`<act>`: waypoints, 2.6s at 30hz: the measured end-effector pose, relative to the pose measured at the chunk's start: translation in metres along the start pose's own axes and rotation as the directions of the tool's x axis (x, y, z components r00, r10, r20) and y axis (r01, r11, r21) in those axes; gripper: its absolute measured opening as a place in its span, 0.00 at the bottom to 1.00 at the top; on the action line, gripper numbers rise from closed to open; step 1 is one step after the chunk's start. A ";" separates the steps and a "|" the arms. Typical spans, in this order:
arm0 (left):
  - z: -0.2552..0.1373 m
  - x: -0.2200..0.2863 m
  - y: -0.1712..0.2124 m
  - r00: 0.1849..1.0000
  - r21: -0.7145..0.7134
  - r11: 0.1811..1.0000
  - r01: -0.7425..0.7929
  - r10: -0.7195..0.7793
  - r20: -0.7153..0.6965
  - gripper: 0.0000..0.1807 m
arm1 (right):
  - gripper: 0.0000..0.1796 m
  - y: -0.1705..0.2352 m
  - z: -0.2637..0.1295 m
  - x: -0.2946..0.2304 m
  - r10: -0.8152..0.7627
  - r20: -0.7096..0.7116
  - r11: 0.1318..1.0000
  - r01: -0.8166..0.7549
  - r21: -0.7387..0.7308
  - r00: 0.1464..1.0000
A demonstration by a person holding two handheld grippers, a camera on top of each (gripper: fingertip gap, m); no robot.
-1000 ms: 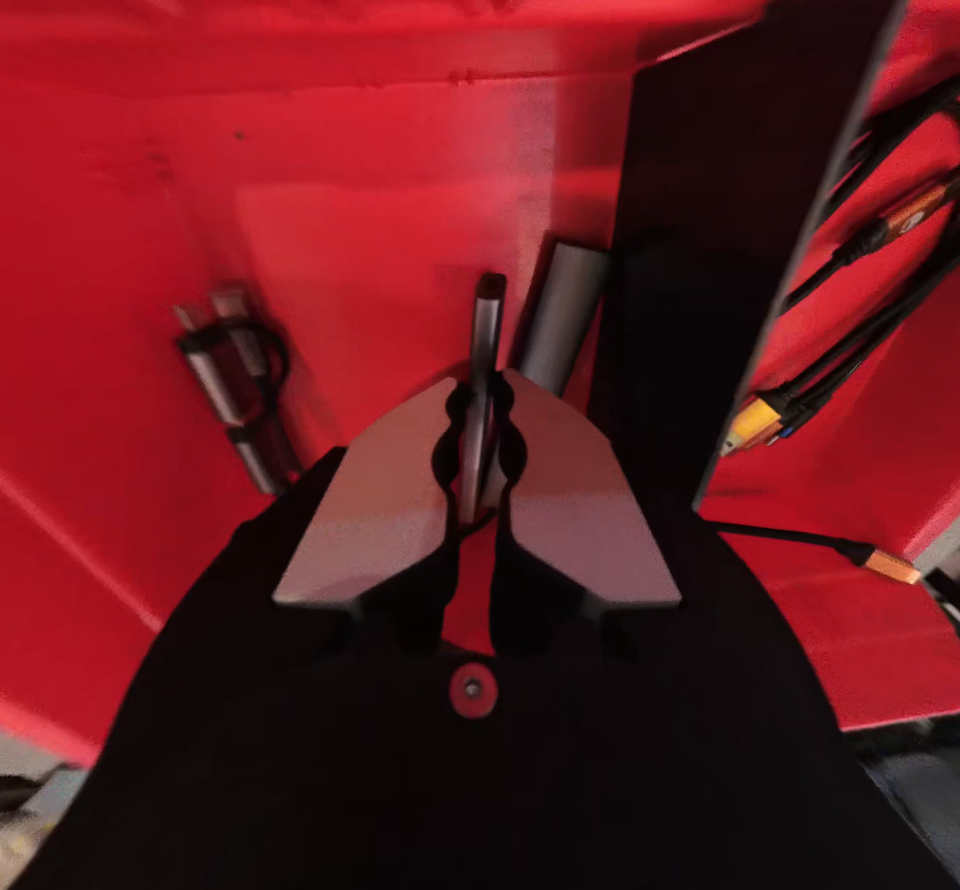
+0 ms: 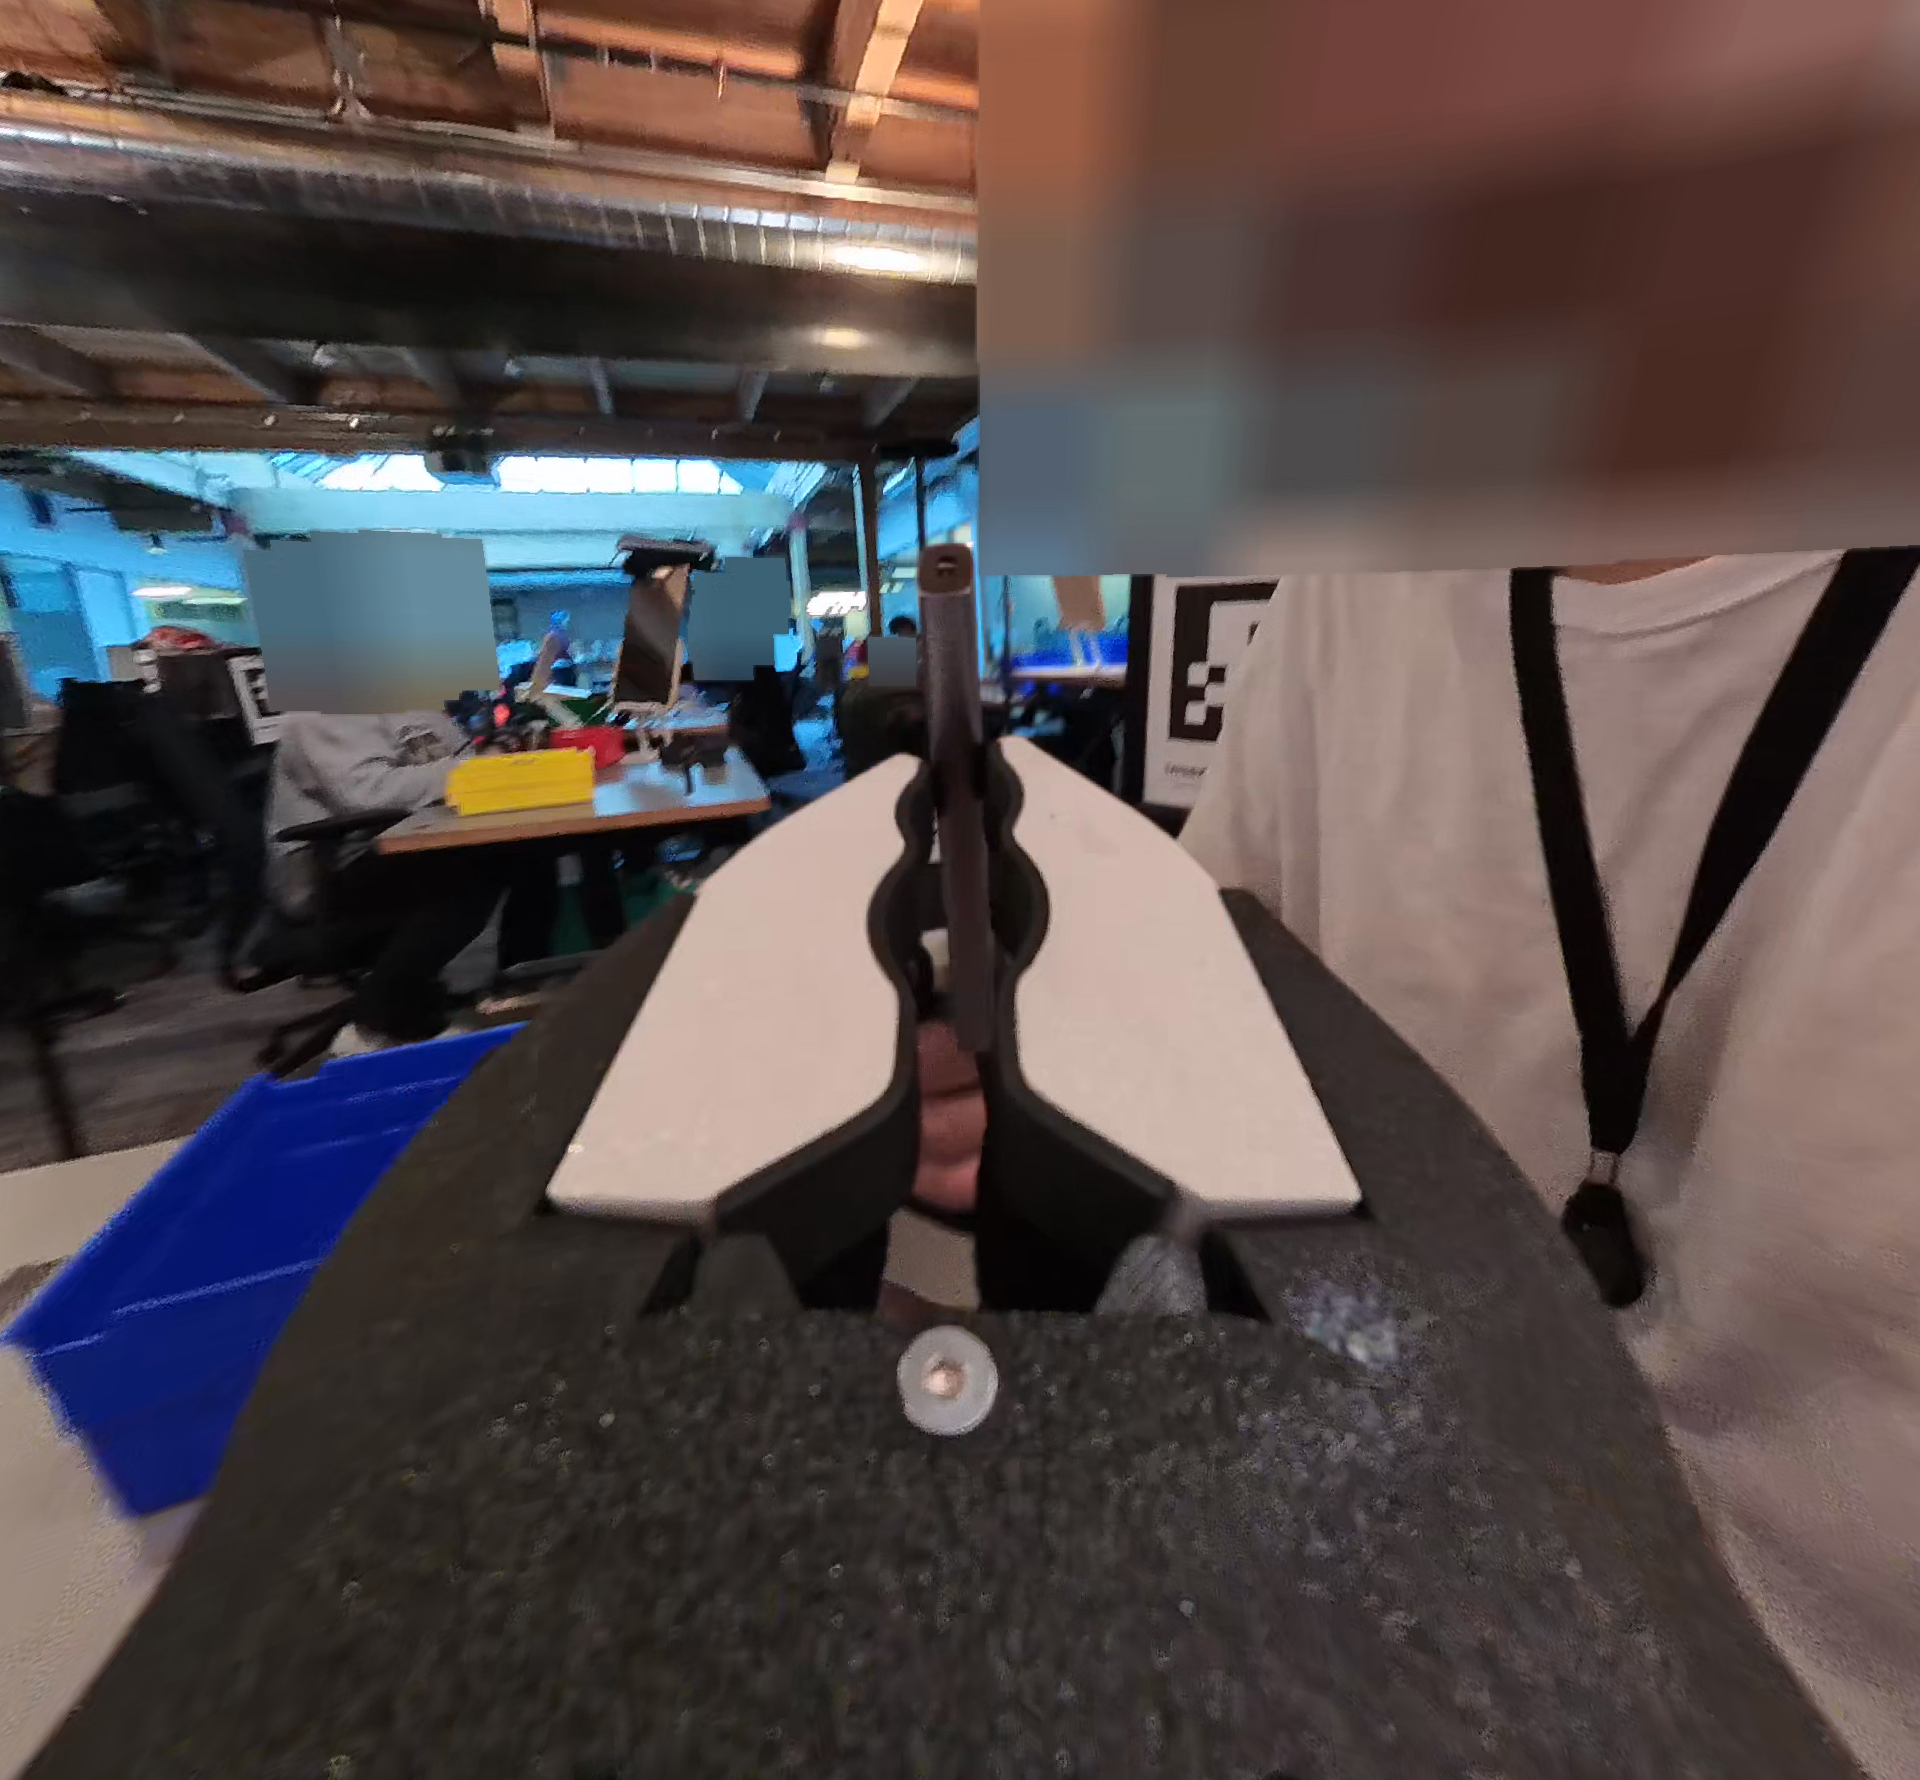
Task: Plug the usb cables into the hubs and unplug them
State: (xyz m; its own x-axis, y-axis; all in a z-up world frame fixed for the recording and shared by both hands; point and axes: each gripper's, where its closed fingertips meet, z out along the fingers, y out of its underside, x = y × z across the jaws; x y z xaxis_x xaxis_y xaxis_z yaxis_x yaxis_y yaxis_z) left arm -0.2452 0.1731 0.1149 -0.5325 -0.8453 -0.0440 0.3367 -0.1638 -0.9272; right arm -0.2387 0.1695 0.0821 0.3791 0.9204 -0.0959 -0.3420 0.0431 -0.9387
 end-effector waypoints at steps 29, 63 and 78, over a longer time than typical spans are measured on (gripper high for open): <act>-0.058 -0.032 0.122 0.711 0.097 0.786 0.610 -0.597 0.371 0.13 | 0.11 0.097 -0.022 0.044 -0.777 0.056 0.552 0.721 -0.419 0.627; -0.177 0.101 0.148 0.255 -0.172 0.948 0.267 0.103 0.961 0.17 | 0.05 0.213 0.008 0.158 -0.956 0.216 0.068 0.869 -0.490 0.197; -0.246 0.031 0.160 -0.116 -0.226 0.872 0.434 0.303 0.946 0.06 | 0.04 0.197 -0.005 0.155 -0.948 0.162 0.165 0.857 -0.488 0.275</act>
State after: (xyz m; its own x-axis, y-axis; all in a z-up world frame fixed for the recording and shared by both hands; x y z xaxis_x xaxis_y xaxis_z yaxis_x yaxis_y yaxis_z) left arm -0.3990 0.2465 -0.1265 0.8985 -0.4323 0.0758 -0.1132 -0.3950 -0.9117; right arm -0.2432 0.3190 -0.1188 0.2893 0.2748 0.9169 0.6881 0.6062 -0.3988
